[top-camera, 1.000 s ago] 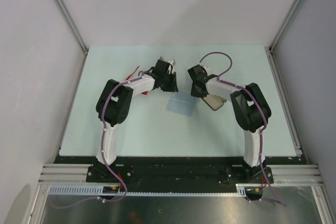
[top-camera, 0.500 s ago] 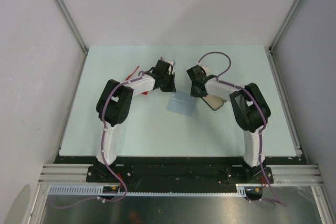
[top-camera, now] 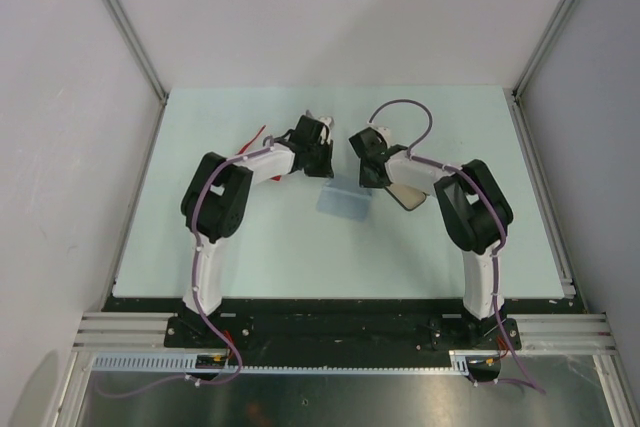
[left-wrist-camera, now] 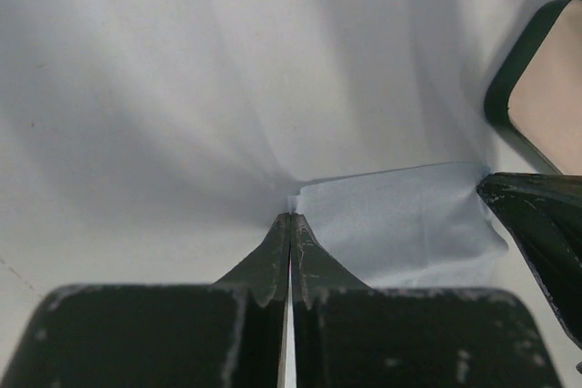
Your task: Organize the sunglasses
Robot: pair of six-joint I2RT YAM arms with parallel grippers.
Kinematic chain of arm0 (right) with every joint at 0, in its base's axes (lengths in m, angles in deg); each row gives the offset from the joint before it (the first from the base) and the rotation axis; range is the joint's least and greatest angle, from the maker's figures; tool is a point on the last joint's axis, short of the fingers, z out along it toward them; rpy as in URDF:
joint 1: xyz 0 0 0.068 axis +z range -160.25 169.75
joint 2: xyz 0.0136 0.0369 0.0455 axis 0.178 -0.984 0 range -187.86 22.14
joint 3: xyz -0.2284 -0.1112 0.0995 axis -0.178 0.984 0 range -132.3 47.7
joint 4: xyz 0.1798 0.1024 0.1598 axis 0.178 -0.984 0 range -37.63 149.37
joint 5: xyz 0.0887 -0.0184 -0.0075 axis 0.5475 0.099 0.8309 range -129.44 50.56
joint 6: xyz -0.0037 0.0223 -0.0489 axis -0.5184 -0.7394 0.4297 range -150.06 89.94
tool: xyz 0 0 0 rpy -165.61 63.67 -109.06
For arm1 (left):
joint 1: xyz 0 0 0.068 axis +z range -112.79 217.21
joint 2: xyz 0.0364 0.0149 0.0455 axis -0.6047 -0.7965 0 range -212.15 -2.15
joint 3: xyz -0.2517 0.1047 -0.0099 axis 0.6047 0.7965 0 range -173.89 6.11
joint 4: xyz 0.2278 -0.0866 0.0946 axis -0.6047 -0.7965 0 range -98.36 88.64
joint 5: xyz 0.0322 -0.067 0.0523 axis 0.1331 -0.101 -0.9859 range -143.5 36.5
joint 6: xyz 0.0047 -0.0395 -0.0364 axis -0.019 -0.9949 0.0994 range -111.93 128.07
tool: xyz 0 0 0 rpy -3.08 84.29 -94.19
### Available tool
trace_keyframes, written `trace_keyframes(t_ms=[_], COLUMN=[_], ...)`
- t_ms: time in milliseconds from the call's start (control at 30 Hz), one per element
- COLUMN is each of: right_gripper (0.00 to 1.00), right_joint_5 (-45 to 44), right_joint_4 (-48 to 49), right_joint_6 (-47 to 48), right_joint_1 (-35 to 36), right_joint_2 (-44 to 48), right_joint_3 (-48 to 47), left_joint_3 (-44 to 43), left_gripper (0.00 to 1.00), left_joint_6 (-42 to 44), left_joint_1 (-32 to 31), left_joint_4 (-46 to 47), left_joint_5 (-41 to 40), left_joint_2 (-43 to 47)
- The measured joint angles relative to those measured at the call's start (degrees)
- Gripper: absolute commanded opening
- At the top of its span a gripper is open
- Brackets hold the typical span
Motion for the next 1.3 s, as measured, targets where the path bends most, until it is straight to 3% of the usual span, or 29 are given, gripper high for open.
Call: trace_keyframes(t_ms=[1300], right_gripper=[0.03], right_joint_5=[2.3], right_joint_4=[-4.5], right_joint_6=[5.9], right_joint_1=[3.2], right_joint_2=[4.2], right_joint_3=[0.0], left_joint_3=[5.9], left_gripper=[0.0], left_joint_6=[1.3], left_joint_1=[-0.2], left_joint_4=[-3.2], left_joint_5=[0.3], left_joint_2=[7.6])
